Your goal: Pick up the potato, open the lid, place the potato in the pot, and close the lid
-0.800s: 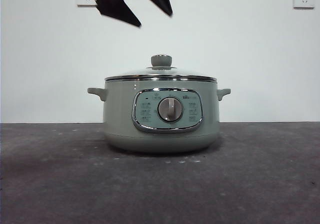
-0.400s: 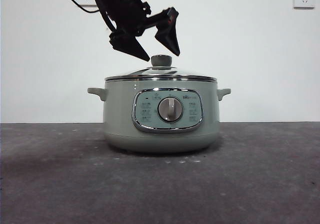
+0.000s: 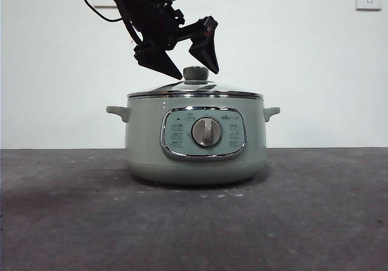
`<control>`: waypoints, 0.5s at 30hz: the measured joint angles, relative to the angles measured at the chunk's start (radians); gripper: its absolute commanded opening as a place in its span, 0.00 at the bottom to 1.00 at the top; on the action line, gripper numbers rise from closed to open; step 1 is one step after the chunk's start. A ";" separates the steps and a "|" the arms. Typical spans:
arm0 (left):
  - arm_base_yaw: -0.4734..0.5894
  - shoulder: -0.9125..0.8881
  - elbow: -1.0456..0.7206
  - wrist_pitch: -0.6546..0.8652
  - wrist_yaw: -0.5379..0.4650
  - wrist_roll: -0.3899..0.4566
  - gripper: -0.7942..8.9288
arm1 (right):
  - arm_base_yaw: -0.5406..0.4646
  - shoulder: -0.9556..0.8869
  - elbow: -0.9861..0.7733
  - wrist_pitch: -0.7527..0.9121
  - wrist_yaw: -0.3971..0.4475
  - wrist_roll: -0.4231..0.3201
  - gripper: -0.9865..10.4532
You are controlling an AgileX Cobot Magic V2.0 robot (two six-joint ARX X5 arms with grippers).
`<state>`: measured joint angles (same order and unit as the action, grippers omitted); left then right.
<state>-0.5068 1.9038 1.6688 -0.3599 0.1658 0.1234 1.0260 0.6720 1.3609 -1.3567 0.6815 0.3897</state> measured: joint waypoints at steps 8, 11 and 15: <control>0.000 0.016 0.000 -0.023 0.000 0.000 0.72 | 0.000 0.000 0.000 0.000 0.003 0.007 0.08; 0.000 0.023 0.001 -0.020 -0.002 0.007 0.70 | 0.000 0.000 0.000 0.000 0.003 0.011 0.08; 0.000 0.023 0.001 -0.020 -0.002 0.007 0.46 | 0.000 0.000 0.000 0.000 0.003 0.014 0.08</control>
<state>-0.5068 1.9263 1.6699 -0.3798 0.1635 0.1307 1.0264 0.6716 1.3609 -1.3567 0.6842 0.4042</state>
